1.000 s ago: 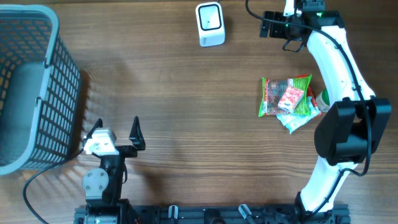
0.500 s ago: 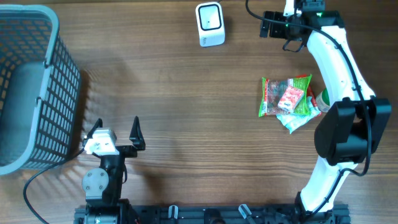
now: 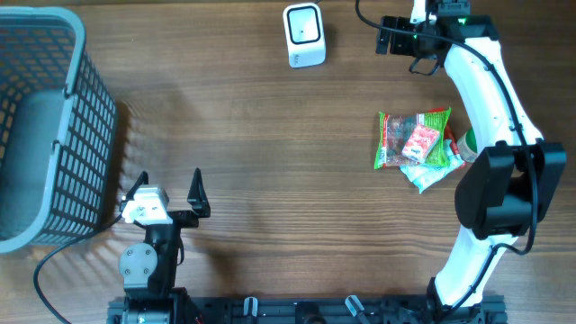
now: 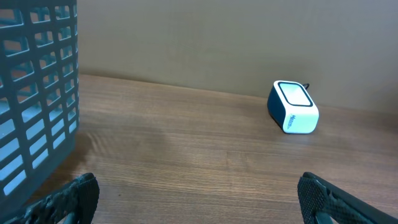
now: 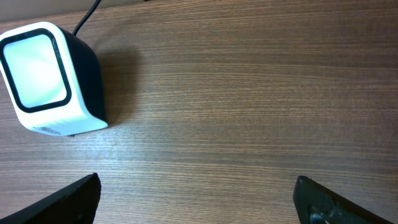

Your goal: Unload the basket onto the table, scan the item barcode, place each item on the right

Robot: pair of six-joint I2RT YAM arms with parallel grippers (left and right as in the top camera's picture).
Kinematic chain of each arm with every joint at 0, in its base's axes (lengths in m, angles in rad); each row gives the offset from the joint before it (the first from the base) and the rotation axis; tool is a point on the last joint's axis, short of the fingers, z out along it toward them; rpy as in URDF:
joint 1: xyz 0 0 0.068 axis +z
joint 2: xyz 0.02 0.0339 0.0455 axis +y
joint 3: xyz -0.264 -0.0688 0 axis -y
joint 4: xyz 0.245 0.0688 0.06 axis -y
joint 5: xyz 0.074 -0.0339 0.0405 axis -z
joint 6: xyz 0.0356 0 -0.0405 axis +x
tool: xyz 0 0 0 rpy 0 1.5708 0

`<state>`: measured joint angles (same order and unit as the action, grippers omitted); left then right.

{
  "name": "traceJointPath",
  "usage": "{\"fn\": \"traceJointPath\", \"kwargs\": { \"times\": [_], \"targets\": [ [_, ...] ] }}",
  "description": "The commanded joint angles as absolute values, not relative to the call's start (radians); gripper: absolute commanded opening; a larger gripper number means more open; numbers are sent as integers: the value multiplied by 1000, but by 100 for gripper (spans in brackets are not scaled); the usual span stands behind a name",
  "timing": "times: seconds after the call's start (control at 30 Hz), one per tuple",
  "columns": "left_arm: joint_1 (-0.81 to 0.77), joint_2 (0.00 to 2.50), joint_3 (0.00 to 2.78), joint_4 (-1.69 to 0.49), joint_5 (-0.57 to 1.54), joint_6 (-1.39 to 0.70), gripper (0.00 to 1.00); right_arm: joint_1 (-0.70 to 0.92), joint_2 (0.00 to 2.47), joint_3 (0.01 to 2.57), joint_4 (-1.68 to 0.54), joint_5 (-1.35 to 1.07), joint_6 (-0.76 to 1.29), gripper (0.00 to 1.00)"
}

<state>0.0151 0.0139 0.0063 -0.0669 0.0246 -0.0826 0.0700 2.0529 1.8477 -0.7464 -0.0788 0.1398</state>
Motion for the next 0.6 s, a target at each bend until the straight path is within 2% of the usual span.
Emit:
{"fn": "traceJointPath", "kwargs": {
  "times": [0.0,0.23,0.57],
  "targets": [
    [22,6,6,-76,33,-59,100,68,2042,1858,-744,-91,133,100],
    [22,6,6,-76,33,-60,100,69,2028,1857,-746,-91,133,100],
    [22,6,6,-76,33,-60,100,69,1720,1857,-749,-91,133,100]
  ]
}}
